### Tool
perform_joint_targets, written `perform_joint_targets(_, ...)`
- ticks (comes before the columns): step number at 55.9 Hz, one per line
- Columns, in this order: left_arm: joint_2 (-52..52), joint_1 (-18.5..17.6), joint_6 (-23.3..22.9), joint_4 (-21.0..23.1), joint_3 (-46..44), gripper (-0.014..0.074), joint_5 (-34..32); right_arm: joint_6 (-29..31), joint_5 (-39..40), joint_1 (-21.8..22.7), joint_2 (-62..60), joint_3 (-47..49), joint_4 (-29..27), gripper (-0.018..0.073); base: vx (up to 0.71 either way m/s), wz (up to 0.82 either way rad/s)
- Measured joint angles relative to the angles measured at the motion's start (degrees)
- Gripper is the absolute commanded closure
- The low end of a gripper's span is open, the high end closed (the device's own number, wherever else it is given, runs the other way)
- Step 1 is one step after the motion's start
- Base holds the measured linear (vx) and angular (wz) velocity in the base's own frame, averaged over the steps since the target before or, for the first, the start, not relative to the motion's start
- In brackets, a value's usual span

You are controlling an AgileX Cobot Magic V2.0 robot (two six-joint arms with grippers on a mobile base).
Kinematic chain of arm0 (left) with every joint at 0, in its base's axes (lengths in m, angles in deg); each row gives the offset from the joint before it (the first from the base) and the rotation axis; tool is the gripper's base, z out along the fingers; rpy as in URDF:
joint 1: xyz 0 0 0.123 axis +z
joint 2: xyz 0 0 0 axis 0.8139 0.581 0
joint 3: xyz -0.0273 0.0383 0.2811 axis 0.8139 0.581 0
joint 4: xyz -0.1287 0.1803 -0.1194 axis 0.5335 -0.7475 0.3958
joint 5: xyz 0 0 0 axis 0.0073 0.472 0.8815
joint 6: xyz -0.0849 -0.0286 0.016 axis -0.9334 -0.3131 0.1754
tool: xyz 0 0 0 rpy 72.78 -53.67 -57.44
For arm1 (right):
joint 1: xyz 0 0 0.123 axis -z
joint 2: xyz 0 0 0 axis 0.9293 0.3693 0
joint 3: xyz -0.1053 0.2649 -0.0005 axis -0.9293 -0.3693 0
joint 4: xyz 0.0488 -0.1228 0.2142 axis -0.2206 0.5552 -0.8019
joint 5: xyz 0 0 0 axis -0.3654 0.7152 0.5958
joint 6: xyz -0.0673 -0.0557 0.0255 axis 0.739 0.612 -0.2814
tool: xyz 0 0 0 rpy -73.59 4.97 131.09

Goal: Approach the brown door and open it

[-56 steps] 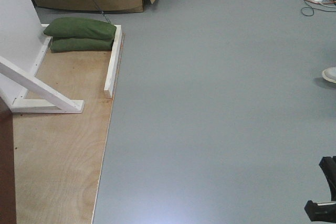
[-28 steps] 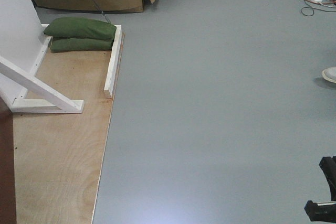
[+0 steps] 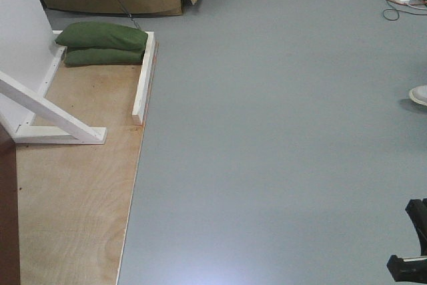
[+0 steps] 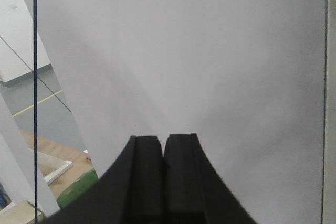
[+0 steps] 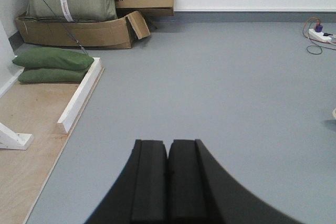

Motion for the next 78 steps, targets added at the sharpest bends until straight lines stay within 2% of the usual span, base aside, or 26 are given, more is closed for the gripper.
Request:
perform_joint_targets(11,2.8,1.7,-0.1,0.4,-1.4,0.0530,-0.7,0.0,0.0,0.0,0.0,0.0,0.0,0.0559,0.00,0.00)
perform_joint_targets(20,3.3,1.8,-0.4,2.0,-1.6,0.0530,-6.9,0.0,0.0,0.0,0.0,0.0,0.0,0.0559,0.00,0.00)
perform_joint_targets(30,2.5,2.0,-0.6,6.0,-1.6,0.0530,-10.2,0.0,0.0,0.0,0.0,0.0,0.0,0.0559,0.00,0.00)
perform_joint_targets(45,-2.0,2.0,-0.5,14.4,-1.6,0.0530,-15.6,0.0,0.0,0.0,0.0,0.0,0.0,0.0559,0.00,0.00)
perform_joint_targets(55,-4.6,1.9,-0.5,22.0,-1.6,0.0530,-17.5,0.0,0.0,0.0,0.0,0.0,0.0,0.0559,0.00,0.00)
perform_joint_targets(64,-5.7,1.7,-0.4,32.0,-1.6,0.0530,-18.7,0.0,0.0,0.0,0.0,0.0,0.0,0.0559,0.00,0.00)
perform_joint_targets(78,-6.9,-2.9,-0.5,43.7,-1.6,0.0530,-18.1,0.0,0.0,0.0,0.0,0.0,0.0,0.0559,0.00,0.00)
